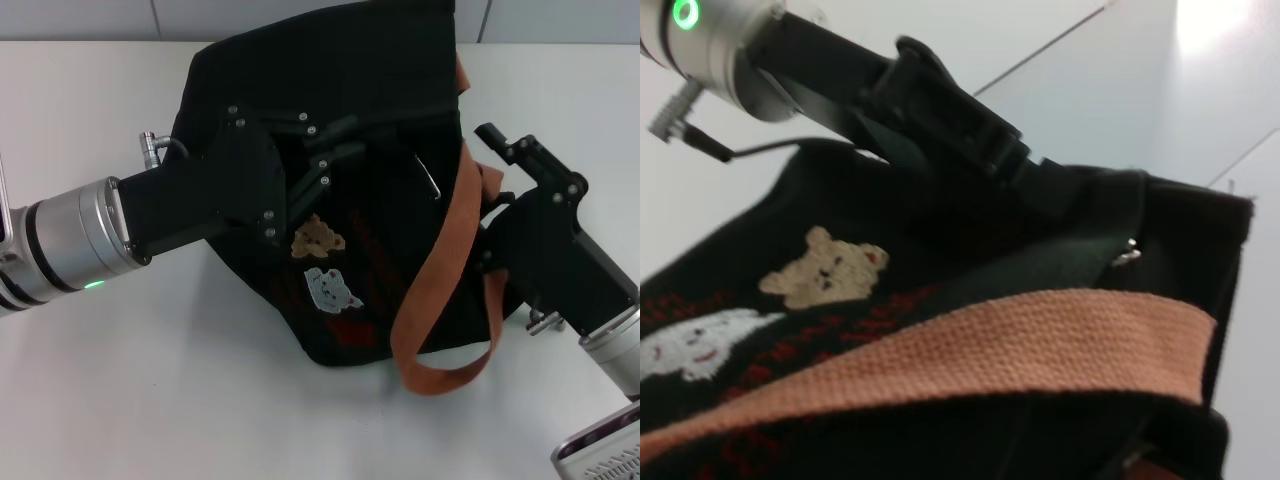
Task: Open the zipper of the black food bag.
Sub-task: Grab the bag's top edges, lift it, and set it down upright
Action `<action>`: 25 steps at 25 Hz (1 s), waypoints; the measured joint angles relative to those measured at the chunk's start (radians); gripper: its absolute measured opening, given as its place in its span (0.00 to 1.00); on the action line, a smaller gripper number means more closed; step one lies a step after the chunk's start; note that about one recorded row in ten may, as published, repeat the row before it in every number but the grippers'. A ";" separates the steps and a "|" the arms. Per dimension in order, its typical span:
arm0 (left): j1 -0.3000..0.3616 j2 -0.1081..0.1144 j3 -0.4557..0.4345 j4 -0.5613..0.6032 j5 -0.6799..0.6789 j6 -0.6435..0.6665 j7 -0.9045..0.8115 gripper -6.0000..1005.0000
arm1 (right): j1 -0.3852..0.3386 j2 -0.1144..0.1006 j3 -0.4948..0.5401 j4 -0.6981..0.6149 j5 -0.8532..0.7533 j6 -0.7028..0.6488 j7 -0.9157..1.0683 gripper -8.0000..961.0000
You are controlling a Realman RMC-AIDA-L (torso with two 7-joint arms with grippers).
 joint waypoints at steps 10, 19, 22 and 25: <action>-0.003 0.000 0.000 -0.003 0.000 0.020 0.001 0.10 | 0.034 0.000 -0.013 0.014 0.000 0.053 0.004 0.59; -0.019 0.000 0.010 -0.024 0.000 0.026 0.014 0.10 | 0.059 0.000 -0.011 0.027 -0.013 0.063 -0.001 0.59; -0.023 0.000 0.011 -0.030 0.000 0.027 0.017 0.10 | 0.065 0.000 -0.008 0.027 -0.014 0.066 -0.001 0.59; -0.024 0.000 0.011 -0.030 0.001 0.027 0.017 0.10 | 0.070 0.000 -0.004 0.031 -0.014 0.066 -0.001 0.59</action>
